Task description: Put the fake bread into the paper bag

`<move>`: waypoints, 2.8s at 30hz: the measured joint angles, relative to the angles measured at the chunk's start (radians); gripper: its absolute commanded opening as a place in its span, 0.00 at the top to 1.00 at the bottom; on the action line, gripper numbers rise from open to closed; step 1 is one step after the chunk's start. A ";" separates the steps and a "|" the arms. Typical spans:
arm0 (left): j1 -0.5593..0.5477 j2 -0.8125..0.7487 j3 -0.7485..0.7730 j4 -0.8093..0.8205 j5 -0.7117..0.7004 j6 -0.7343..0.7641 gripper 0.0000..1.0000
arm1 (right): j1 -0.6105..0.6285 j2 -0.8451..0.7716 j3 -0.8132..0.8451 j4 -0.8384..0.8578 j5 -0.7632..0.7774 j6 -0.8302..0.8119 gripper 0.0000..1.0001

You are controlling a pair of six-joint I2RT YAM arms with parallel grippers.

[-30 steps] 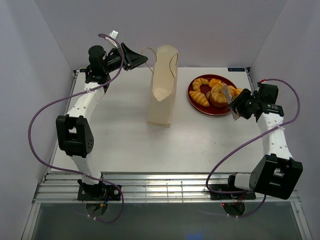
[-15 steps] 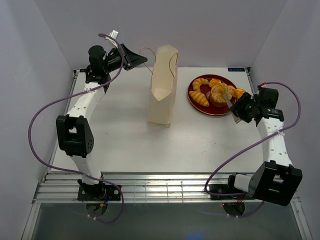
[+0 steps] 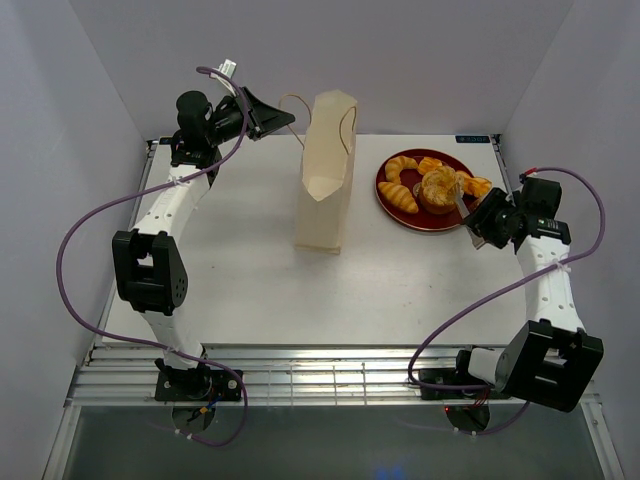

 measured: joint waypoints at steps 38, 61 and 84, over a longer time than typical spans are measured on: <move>-0.003 0.000 -0.044 0.024 0.009 -0.014 1.00 | -0.053 0.121 0.007 0.145 -0.139 0.082 0.89; -0.003 -0.006 -0.110 0.023 0.008 -0.014 1.00 | 0.440 -0.002 0.689 0.005 -0.237 0.194 0.91; -0.003 -0.037 -0.182 0.023 -0.054 -0.034 1.00 | 0.655 0.035 0.540 0.019 -0.116 0.235 0.91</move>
